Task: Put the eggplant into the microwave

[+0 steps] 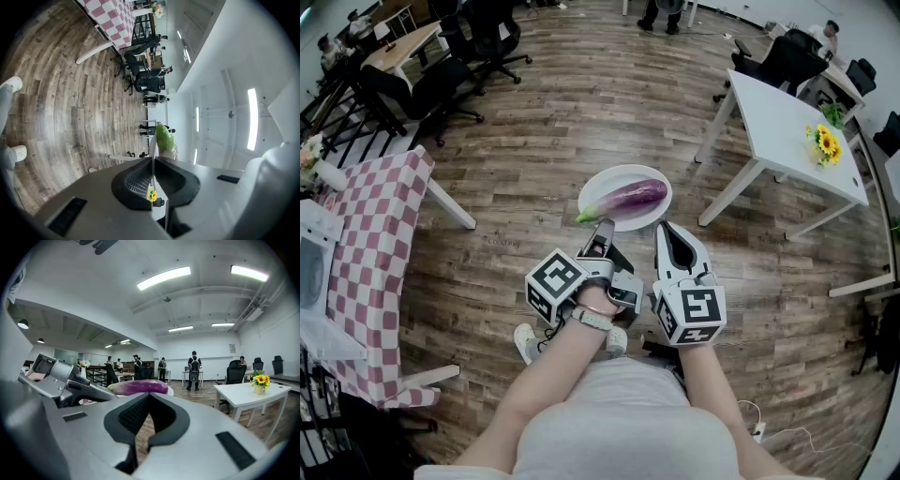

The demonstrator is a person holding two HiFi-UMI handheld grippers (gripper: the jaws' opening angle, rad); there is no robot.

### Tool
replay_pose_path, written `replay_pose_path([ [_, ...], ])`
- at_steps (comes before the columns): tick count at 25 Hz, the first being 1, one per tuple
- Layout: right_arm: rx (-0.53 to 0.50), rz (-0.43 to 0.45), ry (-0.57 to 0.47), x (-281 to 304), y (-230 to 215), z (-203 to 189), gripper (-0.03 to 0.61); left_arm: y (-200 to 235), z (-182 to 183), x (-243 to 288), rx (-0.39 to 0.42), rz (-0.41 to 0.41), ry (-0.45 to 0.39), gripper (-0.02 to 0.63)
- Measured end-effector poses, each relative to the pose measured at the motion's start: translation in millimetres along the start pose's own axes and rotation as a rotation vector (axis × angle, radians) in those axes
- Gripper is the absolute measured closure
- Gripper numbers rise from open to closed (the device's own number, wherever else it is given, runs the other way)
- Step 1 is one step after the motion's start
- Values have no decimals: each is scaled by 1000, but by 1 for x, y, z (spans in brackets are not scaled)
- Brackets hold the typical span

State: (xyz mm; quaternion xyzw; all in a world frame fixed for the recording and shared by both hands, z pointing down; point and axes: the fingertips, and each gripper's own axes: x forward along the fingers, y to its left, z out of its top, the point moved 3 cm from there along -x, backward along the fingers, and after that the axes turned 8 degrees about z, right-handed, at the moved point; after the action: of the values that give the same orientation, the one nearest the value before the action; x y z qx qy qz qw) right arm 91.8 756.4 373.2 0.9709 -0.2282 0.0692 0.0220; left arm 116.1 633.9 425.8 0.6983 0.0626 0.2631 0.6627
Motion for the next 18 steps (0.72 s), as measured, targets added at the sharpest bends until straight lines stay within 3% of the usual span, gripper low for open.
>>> replay_pose_path([
  [10, -16, -4, 4, -14, -27, -2, 555, -7, -26, 15, -10, -15, 17, 594],
  [18, -17, 66, -7, 6, -8, 4, 555, -8, -6, 13, -25, -9, -3, 595],
])
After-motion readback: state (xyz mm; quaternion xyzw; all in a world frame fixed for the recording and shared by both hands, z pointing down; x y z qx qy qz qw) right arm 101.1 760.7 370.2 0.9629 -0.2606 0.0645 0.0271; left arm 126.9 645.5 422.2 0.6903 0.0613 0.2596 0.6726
